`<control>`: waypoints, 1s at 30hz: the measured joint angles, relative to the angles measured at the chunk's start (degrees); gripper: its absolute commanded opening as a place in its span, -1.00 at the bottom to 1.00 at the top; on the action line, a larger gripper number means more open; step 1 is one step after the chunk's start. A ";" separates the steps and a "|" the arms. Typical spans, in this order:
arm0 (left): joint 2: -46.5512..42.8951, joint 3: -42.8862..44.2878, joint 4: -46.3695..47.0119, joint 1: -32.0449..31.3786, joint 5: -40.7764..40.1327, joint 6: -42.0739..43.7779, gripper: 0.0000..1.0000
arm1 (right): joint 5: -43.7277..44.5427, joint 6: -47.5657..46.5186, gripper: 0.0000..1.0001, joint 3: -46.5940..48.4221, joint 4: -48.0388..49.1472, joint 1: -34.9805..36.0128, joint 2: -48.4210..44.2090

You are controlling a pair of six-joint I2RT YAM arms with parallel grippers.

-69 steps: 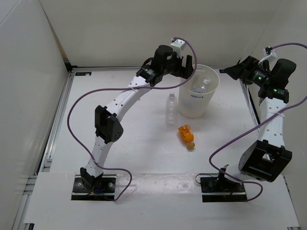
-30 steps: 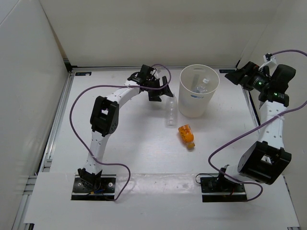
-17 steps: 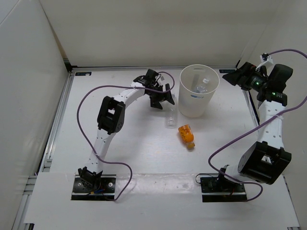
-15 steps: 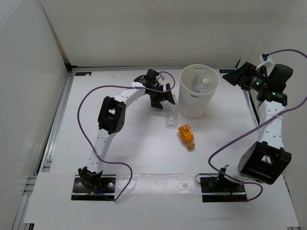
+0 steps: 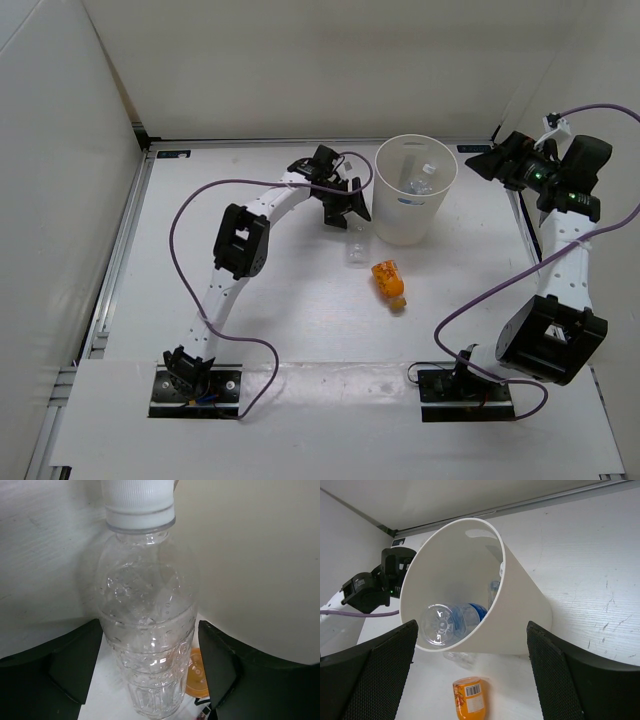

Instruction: Put the plastic bottles in the bin

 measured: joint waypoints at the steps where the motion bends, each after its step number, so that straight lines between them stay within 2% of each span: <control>1: 0.15 -0.02 -0.02 0.00 0.37 -0.35 0.57 | 0.02 -0.02 0.81 0.00 -0.04 -0.09 0.00; 7: 0.42 -0.24 0.94 0.11 1.57 -1.20 0.29 | 0.31 -0.04 0.81 0.00 -0.09 -0.22 0.00; 11: -0.42 -2.23 2.73 0.83 1.77 -1.86 0.21 | 0.50 0.11 0.81 0.00 -0.07 -0.24 0.00; 16: -3.52 -3.37 2.80 3.76 -1.81 -1.79 0.10 | 0.68 0.79 0.81 0.00 -0.04 -0.26 0.00; 20: -7.80 -0.02 2.97 7.43 -6.03 -0.90 0.10 | 0.68 1.88 0.81 0.00 0.00 -0.66 0.00; 25: -15.74 4.24 8.85 10.97 -9.88 0.22 0.10 | 0.74 3.37 0.81 0.00 0.17 -1.01 0.00; 30: -21.35 10.03 18.97 10.47 -11.50 0.55 0.03 | 0.92 4.37 0.81 0.00 0.20 -1.03 0.00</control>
